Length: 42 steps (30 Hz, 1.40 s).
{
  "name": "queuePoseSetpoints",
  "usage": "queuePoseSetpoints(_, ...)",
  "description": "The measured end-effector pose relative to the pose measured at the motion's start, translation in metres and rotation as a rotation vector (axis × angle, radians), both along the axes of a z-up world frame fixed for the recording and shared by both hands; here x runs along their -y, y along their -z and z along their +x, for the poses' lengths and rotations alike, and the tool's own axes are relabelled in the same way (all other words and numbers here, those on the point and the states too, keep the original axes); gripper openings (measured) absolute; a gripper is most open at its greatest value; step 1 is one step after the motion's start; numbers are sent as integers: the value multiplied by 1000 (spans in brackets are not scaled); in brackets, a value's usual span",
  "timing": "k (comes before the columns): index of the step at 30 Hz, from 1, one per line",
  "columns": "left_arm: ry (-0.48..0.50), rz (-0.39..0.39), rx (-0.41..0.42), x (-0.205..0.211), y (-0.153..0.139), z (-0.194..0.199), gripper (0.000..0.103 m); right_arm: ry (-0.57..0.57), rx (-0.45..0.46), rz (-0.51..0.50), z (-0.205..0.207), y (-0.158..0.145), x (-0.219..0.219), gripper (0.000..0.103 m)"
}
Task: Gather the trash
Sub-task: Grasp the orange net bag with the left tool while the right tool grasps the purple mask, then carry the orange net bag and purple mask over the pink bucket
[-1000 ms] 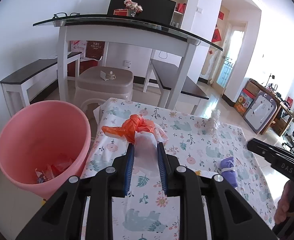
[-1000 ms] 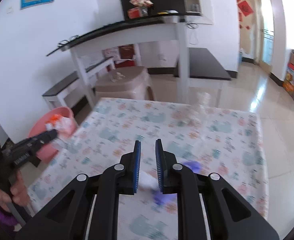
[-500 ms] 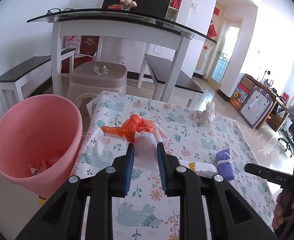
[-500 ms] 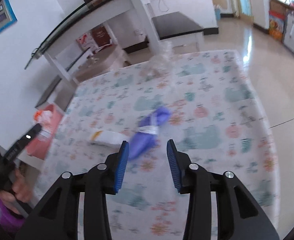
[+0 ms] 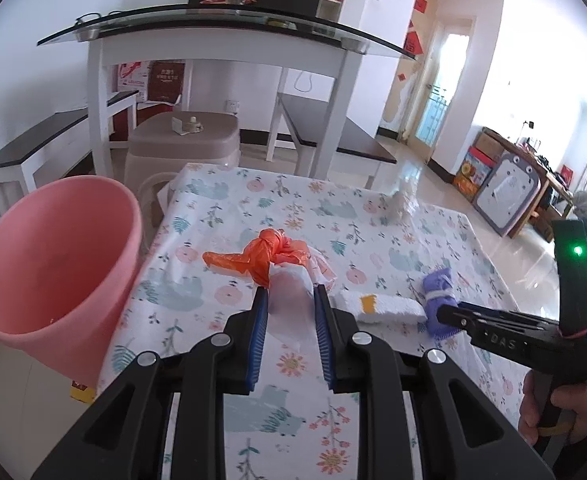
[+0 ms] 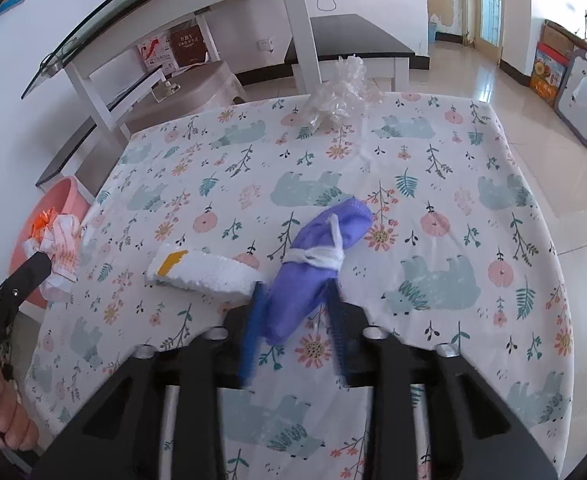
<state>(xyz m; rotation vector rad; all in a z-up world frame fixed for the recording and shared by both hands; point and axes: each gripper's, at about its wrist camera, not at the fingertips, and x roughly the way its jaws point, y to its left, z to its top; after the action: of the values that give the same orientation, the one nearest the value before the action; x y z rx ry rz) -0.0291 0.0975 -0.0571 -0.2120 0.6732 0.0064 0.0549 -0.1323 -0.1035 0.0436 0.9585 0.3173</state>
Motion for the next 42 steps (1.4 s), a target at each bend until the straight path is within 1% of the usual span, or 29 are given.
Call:
queuePoseSetpoints(3,16,17,-2,8,0,0,22,-2,37,-32,-5,-3,0,18)
queuePoseSetpoints(5,20,24,-4,13,-1,0,22,3,68,-45,-10,-7,2,16)
queuePoseSetpoints(8,23,35,-6,18,-1,1,22,18,116,-58,-15,-15,7,16)
queuePoseSetpoints(13,19,48,5,26,-7,1,22,46,184,-54,-25,-29,18,16)
queuePoseSetpoints(21,14,66,32,34,-16,2,22,54,233,-25,-34,-42,25,16)
queuePoseSetpoints(25,1,67,48,35,-20,3,22,45,247,-19,-36,-46,20,16)
queuePoseSetpoints(30,-38,67,69,27,-27,5,22,8,270,-17,-38,-54,8,16)
queuePoseSetpoints(32,-62,66,75,21,-29,5,22,-13,278,-2,-38,-57,1,16)
queuePoseSetpoints(36,-112,77,82,8,-32,3,22,-88,292,48,-37,-64,-18,16)
queuePoseSetpoints(42,-205,100,86,-24,-33,-4,22,-229,307,74,-38,-72,-67,16)
